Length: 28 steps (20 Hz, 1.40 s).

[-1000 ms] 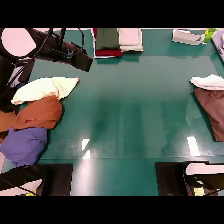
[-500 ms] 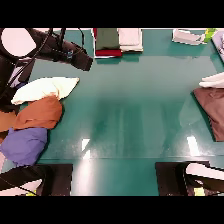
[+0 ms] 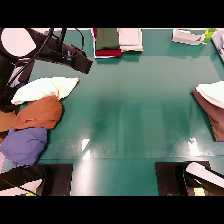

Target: Fold the shirts.

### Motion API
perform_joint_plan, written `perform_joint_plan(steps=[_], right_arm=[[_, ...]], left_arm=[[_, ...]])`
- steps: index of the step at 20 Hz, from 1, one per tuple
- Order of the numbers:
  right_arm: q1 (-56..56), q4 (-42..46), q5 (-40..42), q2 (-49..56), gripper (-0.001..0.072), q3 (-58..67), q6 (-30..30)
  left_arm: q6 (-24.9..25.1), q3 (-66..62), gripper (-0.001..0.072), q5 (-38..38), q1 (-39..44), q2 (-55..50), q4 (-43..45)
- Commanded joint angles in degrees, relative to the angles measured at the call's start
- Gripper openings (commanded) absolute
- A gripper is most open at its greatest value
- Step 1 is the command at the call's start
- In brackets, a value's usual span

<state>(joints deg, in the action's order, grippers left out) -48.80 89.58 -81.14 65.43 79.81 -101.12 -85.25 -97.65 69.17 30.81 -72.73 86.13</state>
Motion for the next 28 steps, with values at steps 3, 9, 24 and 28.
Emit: perform_joint_plan(steps=[3,9,24,28], right_arm=[[-6.54,0.46,5.68,-5.53,0.0039,-15.78,5.01],[-7.21,-8.85,6.51,-5.53,0.0528,-15.15,5.22],[56.74,-23.39,17.16,1.18,0.0268,-9.66,5.25],[63.1,-23.41,17.2,3.67,0.0019,-9.66,5.27]], left_arm=[[0.2,0.02,0.0028,0.46,0.04,0.02,0.02],[0.17,0.02,0.0028,0.35,0.04,0.02,0.02],[0.17,0.0,0.0029,-2.71,0.02,0.02,0.46],[0.17,0.0,0.0029,-2.73,0.02,0.02,0.44]])
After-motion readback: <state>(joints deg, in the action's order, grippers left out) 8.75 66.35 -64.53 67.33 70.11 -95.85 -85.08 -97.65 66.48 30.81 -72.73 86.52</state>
